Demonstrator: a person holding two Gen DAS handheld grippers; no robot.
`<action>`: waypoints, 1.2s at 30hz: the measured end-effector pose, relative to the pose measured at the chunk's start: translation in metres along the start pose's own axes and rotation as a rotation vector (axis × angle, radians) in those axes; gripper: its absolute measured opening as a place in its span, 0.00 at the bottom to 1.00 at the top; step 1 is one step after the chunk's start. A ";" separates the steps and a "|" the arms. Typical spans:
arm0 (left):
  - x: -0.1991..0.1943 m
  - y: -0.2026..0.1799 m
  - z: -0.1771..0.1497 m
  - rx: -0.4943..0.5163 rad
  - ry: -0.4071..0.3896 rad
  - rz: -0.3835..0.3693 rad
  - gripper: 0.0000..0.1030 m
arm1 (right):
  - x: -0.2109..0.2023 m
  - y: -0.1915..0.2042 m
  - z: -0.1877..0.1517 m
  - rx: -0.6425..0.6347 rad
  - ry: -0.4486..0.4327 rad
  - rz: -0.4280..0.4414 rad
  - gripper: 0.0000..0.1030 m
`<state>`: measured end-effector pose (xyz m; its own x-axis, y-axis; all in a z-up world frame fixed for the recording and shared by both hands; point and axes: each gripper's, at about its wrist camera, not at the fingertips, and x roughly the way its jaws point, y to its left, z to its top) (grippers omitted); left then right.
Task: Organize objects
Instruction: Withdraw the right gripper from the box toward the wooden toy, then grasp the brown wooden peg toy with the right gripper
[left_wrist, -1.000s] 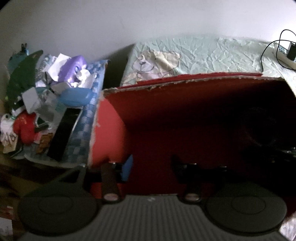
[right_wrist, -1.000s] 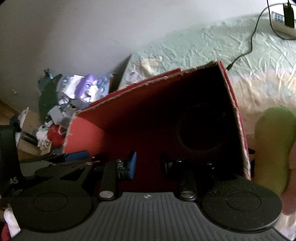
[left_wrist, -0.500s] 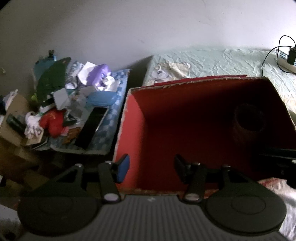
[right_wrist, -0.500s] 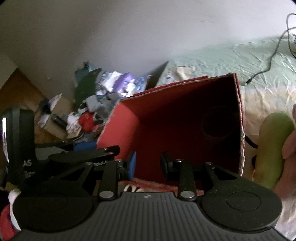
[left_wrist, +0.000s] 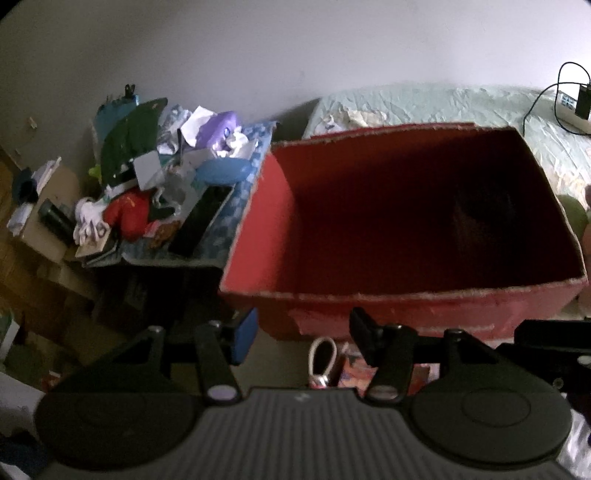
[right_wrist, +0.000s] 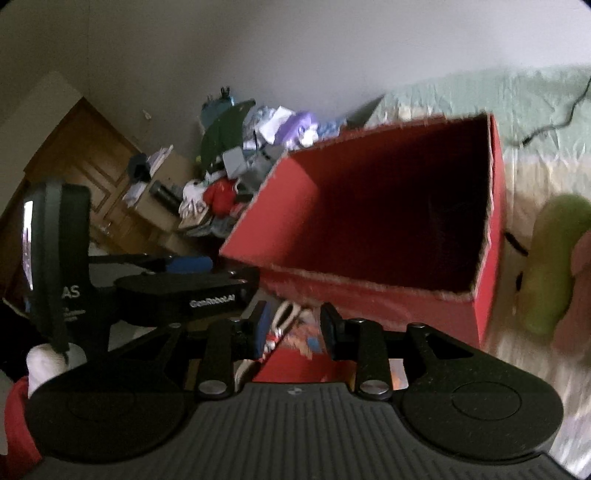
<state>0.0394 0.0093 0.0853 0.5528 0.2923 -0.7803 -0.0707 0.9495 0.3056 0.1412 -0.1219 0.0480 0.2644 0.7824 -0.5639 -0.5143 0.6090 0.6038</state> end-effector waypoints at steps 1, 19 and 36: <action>0.000 -0.001 -0.004 -0.003 0.006 -0.005 0.59 | 0.002 -0.003 -0.002 0.007 0.010 -0.001 0.38; 0.012 -0.030 -0.061 0.061 0.029 -0.556 0.50 | 0.032 -0.065 -0.026 0.288 0.166 -0.026 0.60; 0.052 -0.059 -0.080 0.056 0.123 -0.608 0.53 | 0.053 -0.080 -0.042 0.353 0.278 -0.019 0.67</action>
<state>0.0059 -0.0223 -0.0163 0.3804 -0.2845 -0.8800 0.2724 0.9438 -0.1874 0.1621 -0.1348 -0.0540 0.0175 0.7352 -0.6776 -0.1886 0.6680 0.7199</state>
